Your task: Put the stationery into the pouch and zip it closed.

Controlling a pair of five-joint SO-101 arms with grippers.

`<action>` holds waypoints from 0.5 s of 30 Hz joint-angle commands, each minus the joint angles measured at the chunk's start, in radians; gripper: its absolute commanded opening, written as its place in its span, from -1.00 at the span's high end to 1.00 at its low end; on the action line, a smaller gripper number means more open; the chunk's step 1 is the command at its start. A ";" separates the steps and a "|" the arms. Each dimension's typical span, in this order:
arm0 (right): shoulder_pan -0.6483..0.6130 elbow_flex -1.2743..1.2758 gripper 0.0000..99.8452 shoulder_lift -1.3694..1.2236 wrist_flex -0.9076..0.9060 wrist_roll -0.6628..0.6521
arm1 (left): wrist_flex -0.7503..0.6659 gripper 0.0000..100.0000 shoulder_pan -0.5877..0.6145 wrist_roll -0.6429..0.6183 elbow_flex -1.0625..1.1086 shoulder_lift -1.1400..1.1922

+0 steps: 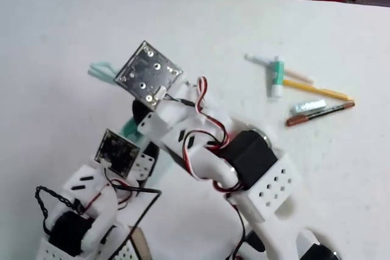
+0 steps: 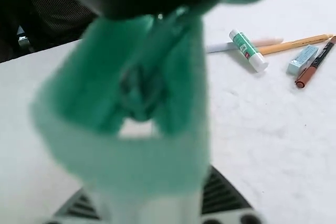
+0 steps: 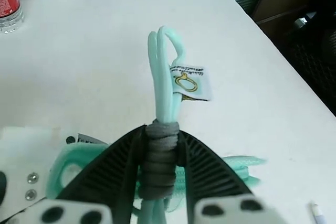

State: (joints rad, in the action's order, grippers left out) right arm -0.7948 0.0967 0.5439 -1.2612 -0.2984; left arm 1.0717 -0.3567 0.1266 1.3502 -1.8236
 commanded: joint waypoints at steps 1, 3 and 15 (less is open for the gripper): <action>0.059 -0.005 0.96 0.002 0.047 0.009 | -0.052 0.93 -0.008 -0.003 0.026 -0.005; 0.082 -0.005 0.96 0.004 0.090 0.009 | -0.077 0.94 -0.008 -0.003 0.049 -0.005; 0.251 0.003 0.96 0.013 0.340 0.009 | -0.081 0.94 -0.008 -0.003 0.064 -0.005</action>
State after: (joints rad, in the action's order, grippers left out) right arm -0.5938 0.1089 0.5347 -0.9774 -0.3000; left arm 0.9904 -0.3613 0.1266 1.4101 -1.8328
